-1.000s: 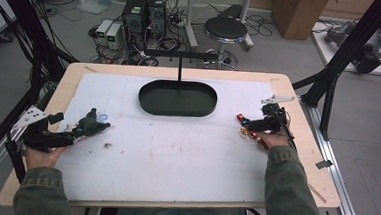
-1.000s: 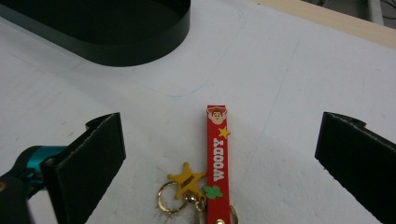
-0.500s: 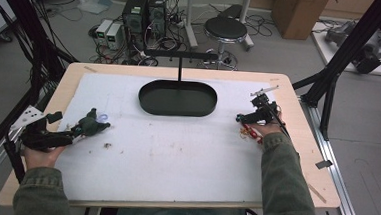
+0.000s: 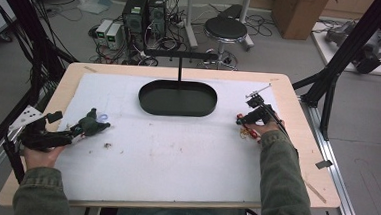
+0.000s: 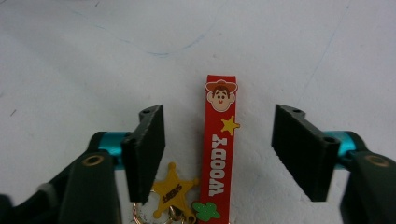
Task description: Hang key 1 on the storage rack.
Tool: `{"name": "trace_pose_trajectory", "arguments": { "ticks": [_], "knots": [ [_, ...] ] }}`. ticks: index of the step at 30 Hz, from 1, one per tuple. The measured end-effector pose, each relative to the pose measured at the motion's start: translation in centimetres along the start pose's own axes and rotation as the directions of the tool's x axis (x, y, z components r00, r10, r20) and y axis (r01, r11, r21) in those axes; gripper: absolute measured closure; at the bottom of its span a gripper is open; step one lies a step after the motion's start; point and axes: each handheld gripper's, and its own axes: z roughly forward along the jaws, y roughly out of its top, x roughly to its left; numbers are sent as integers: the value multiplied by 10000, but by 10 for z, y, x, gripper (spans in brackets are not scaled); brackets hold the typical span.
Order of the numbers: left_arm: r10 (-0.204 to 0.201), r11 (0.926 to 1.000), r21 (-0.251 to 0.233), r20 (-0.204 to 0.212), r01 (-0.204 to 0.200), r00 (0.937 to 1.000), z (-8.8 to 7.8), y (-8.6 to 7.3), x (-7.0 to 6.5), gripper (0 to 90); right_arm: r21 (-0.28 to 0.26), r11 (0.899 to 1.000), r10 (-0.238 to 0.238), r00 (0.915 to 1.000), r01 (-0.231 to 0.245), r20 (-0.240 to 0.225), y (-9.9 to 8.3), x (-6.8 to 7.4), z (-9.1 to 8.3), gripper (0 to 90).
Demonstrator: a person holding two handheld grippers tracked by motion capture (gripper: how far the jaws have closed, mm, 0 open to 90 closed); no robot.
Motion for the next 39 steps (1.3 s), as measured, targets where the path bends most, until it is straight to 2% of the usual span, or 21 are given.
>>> {"name": "trace_pose_trajectory", "arguments": {
  "ticks": [3,5,9,10,11,17,18,22,23,25,26,27,28,29,30,31,32,34,37,39],
  "knots": [
    [-11,10000,-15,12,11,10000,1,0,0,49,26,10000,-49,10000,49,-15,0,2,-1,470],
    [-7,10000,-3,13,7,10000,1,0,0,49,105,9994,-319,9995,319,74,1,3,1,525],
    [-44,10000,-27,-21,44,10000,0,0,0,49,626,9979,-181,9998,180,12,0,5,10,617],
    [-52,10000,-41,3,52,10000,1,0,0,49,587,9982,-151,9999,153,-43,1,5,9,696],
    [-51,10000,-21,28,51,10000,1,0,1,49,540,9985,-100,9998,108,-151,1,5,9,726],
    [-23,10000,43,123,22,9999,3,0,-2,49,640,9979,-132,9998,122,149,2,9,8,753],
    [-27,10000,44,131,26,9999,3,-1,-2,49,580,9981,-204,9992,184,337,2,10,7,754],
    [-73,10000,-30,199,74,9998,4,0,-2,49,373,9993,-67,9992,52,393,1,10,1,754],
    [-101,9999,-49,199,102,9998,5,0,-2,49,214,9998,24,9996,-30,283,1,9,-3,754],
    [-99,9999,-97,216,101,9997,6,0,-2,49,-406,9988,262,9995,-268,-153,0,6,-18,755],
    [-110,9999,-114,217,113,9997,6,0,-2,49,-698,9966,417,9989,-431,-210,0,6,-24,755],
    [-110,9999,-114,217,113,9997,6,0,-2,49,-698,9966,417,9989,-431,-210,0,6,-24,755],
    [-126,9999,-103,205,128,9997,6,0,-2,49,-1320,9881,726,9961,-786,-495,-1,5,-36,755],
    [-127,9999,-104,201,130,9997,6,0,-2,49,-1320,9881,726,9961,-786,-495,-1,5,-36,755],
    [-126,9998,-131,200,129,9997,6,0,-2,49,-1804,9776,960,9924,-1086,-776,-2,4,-48,755],
    [-104,9999,-109,218,106,9997,6,0,-4,49,-2036,9720,1014,9911,-1172,-863,-3,3,-53,755],
    [-104,9999,-109,218,106,9997,6,0,-4,49,-2036,9720,1014,9911,-1172,-863,-3,3,-53,755],
    [-40,10000,-73,216,41,9998,7,1,-6,49,-2427,9586,1260,9862,-1490,-1077,-4,2,-65,755],
    [-8,10000,-11,228,8,9997,8,0,-6,49,-2633,9530,1250,9861,-1500,-1095,-4,3,-74,754],
    [-27,10000,25,226,26,9997,9,0,-6,49,-2832,9480,1179,9866,-1456,-1127,-3,4,-86,754]
  ]
}}
